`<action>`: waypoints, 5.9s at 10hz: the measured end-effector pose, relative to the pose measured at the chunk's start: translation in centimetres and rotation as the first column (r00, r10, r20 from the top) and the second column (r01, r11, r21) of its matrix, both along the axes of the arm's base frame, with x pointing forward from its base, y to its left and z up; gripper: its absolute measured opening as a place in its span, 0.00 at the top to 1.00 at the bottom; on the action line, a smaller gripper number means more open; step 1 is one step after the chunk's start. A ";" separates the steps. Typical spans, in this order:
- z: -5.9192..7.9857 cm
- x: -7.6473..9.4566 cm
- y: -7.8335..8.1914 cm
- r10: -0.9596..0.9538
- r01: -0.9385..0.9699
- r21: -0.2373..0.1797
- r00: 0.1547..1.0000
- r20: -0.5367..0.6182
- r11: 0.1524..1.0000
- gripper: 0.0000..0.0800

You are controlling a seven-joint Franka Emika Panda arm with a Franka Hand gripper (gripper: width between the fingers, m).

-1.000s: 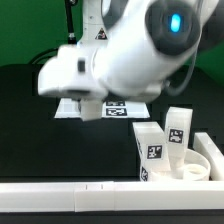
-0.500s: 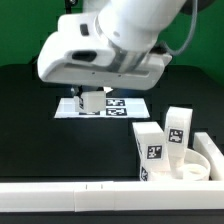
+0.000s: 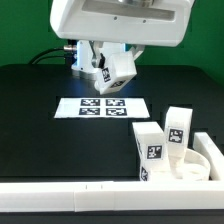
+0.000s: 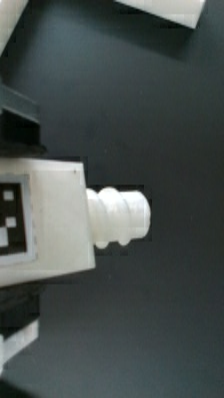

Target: Assemble stool

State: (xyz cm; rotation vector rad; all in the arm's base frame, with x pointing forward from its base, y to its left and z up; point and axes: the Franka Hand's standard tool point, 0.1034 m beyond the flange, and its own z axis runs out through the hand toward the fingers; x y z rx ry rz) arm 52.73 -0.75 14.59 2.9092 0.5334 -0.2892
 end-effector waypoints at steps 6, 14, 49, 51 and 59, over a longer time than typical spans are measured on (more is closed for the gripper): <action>5.1 6.6 5.2 0.078 -0.128 0.107 0.921 0.381 0.986 0.59; 1.8 7.5 9.7 0.001 -0.147 0.155 0.730 0.683 0.977 0.59; -7.6 8.8 10.5 -0.234 -0.029 0.373 0.731 0.640 0.927 0.59; -7.7 8.8 10.6 -0.234 -0.030 0.373 0.731 0.641 0.928 0.59; -6.3 9.0 11.6 -0.302 0.073 0.419 0.803 0.514 0.905 0.19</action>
Offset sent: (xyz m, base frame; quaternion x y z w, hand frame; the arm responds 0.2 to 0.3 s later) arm 0.0783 0.0788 0.0593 0.0740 0.1814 -0.0061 0.9806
